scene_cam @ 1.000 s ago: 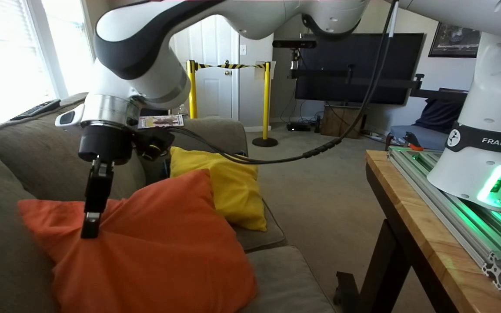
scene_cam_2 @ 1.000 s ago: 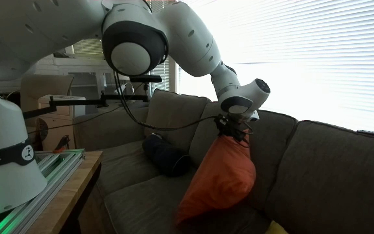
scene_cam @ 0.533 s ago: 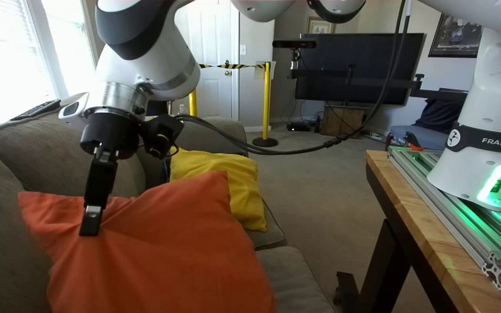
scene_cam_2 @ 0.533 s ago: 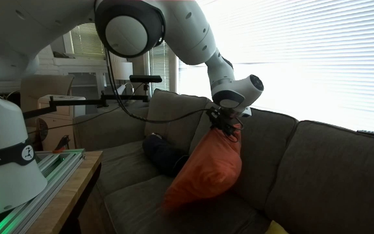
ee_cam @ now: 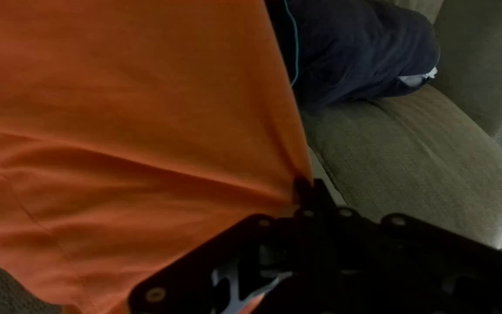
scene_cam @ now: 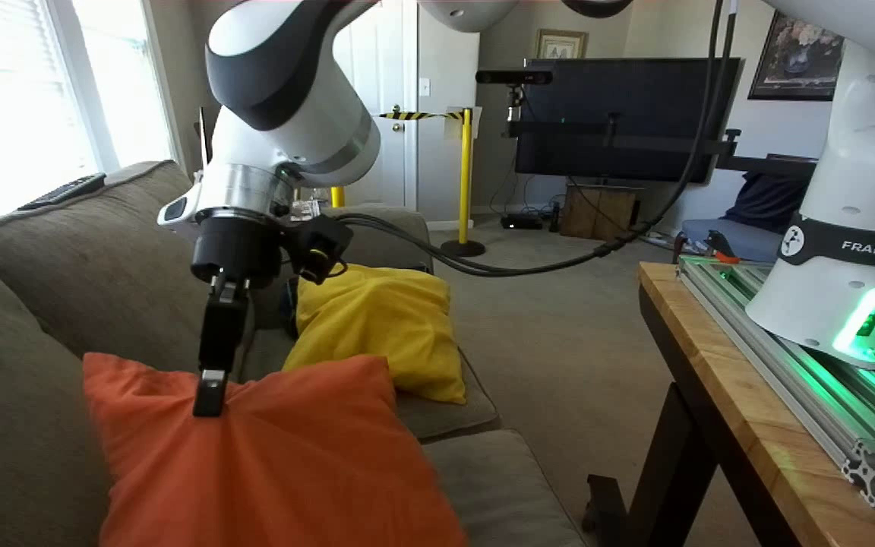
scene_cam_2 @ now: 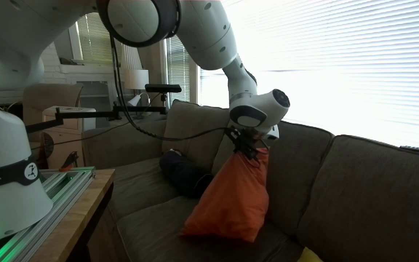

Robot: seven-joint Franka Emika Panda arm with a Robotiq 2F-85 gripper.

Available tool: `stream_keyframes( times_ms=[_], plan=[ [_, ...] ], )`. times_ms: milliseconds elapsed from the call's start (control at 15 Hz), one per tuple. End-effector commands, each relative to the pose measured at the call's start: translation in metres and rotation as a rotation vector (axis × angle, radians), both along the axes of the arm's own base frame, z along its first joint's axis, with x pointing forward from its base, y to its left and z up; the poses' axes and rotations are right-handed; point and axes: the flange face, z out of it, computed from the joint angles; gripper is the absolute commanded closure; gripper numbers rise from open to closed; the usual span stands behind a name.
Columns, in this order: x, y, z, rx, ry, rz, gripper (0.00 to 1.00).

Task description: Move the yellow pillow to the right then move the orange one to the left.

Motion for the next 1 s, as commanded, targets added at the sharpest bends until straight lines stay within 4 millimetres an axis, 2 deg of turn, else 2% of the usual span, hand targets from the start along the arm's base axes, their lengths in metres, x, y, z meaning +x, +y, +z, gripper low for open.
stream_keyframes(
  times_ms=[0,267,600,933],
  plan=[
    [-0.003,-0.021,-0.015,0.013,0.052,-0.067,1.00],
    [-0.003,-0.041,-0.037,0.022,0.124,-0.119,1.00],
    [-0.005,-0.054,-0.044,0.035,0.162,-0.184,1.00],
    [-0.019,-0.089,-0.070,-0.028,0.233,-0.323,1.00]
  ],
)
